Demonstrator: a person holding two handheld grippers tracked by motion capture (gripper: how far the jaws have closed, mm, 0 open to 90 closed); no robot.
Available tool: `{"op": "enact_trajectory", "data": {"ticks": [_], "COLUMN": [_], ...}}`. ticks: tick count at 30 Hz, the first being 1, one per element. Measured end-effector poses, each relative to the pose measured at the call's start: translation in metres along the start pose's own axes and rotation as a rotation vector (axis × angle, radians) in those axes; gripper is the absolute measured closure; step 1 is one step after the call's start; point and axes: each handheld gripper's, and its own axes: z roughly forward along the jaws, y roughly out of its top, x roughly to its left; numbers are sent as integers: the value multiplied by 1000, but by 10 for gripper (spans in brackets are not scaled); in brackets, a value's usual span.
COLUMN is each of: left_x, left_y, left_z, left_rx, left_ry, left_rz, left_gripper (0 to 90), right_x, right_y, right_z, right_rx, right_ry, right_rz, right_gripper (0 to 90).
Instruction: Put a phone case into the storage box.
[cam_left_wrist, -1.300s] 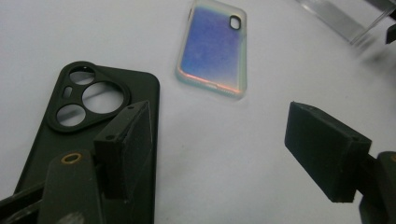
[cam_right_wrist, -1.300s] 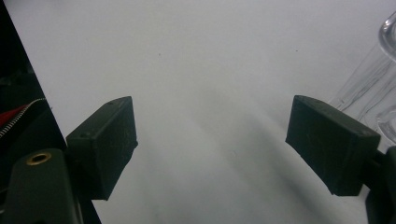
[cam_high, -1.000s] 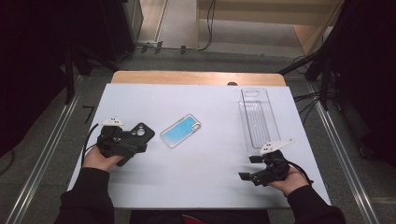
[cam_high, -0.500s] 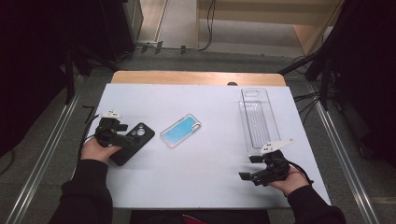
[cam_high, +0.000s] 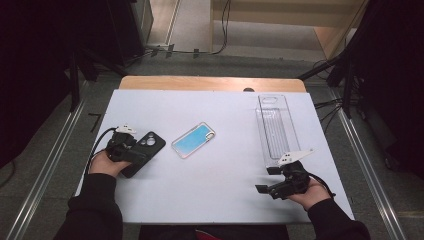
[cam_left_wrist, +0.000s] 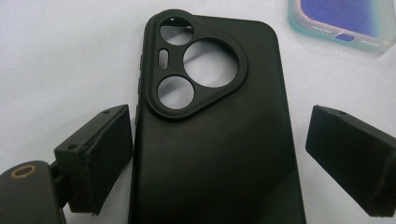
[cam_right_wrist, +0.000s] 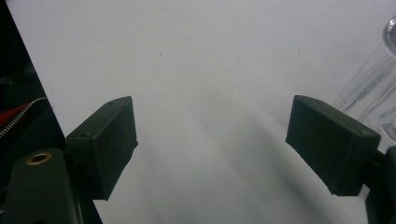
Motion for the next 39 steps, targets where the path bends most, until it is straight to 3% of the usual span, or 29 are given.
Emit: {"op": "enact_trajectory", "data": {"ticks": [5, 7, 8, 10, 21, 26, 30, 34, 35, 39], "left_x": [-4, -7, -10, -13, -15, -13, -8, -8, -7, -9], "left_y": [-2, -5, -6, -8, -5, -4, -3, -2, 1, 6], "left_z": [2, 3, 3, 5, 4, 3, -1, -4, -7, -19], "left_rx": [-8, -19, -24, -31, -13, -17, -36, -28, -20, -63], "left_ry": [31, 63, 99, 121, 135, 123, 85, 90, 104, 90], "left_rz": [22, 36, 49, 62, 46, 25, -44, -61, -84, -108], "left_gripper": [70, 72, 90, 114, 138, 148, 149, 149, 149, 149], "right_x": [0, 0, 0, 0, 0, 1, 1, 0, 0, 0], "right_y": [0, 0, 0, 0, 0, 0, 0, 0, 0, 0], "right_z": [0, 0, 0, 0, 0, 1, 0, 0, 0, 0], "right_rx": [-2, -2, -1, 1, 2, 6, 0, -2, -3, -3], "right_ry": [-3, -3, -2, -3, -3, -1, -1, -1, -1, -2], "right_rz": [-1, -1, 1, -1, -2, -4, -3, -6, -5, -5], "right_gripper": [144, 144, 144, 144, 144, 144, 144, 144, 144, 144]}}
